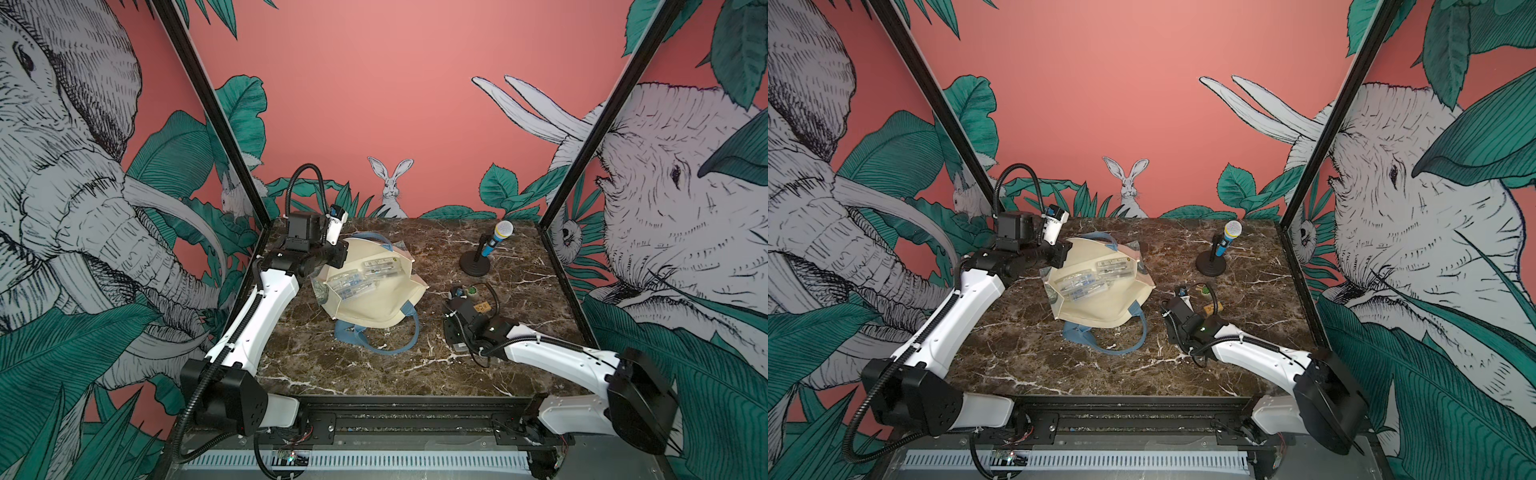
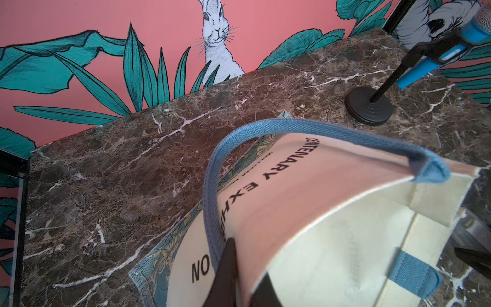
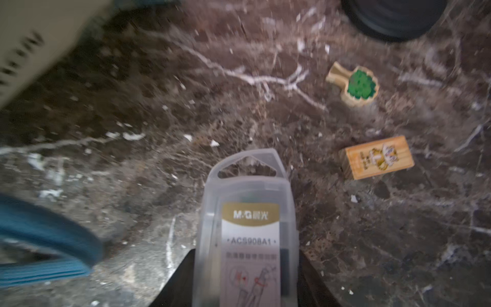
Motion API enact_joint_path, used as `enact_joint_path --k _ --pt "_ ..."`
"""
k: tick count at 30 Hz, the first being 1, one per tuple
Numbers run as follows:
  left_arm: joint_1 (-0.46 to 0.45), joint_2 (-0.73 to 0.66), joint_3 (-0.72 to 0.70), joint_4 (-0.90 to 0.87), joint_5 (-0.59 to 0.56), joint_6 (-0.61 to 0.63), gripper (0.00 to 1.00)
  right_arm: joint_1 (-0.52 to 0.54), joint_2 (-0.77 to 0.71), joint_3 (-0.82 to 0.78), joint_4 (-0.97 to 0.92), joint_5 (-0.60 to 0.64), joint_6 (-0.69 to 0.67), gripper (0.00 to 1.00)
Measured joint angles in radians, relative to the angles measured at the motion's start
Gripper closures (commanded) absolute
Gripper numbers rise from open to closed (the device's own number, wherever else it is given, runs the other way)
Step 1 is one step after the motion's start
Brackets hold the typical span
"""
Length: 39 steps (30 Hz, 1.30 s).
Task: Take out the compass set from the canvas bag
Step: Place the compass set at the center of the board.
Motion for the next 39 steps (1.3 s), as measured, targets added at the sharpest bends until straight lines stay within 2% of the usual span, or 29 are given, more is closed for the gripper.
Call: enact_joint_path --k 13,28,39 --pt "0.000 -0.013 -0.023 0.023 0.037 -0.012 1.00 -0.052 0.101 -0.066 0.137 -0.051 0.089 0.55" --pt "0.000 -0.016 -0.024 0.023 0.047 -0.014 1.00 -0.058 0.169 -0.060 0.159 -0.053 0.129 0.42" --pt "0.000 -0.016 -0.024 0.023 0.053 -0.014 1.00 -0.060 0.181 -0.043 0.148 -0.052 0.134 0.39"
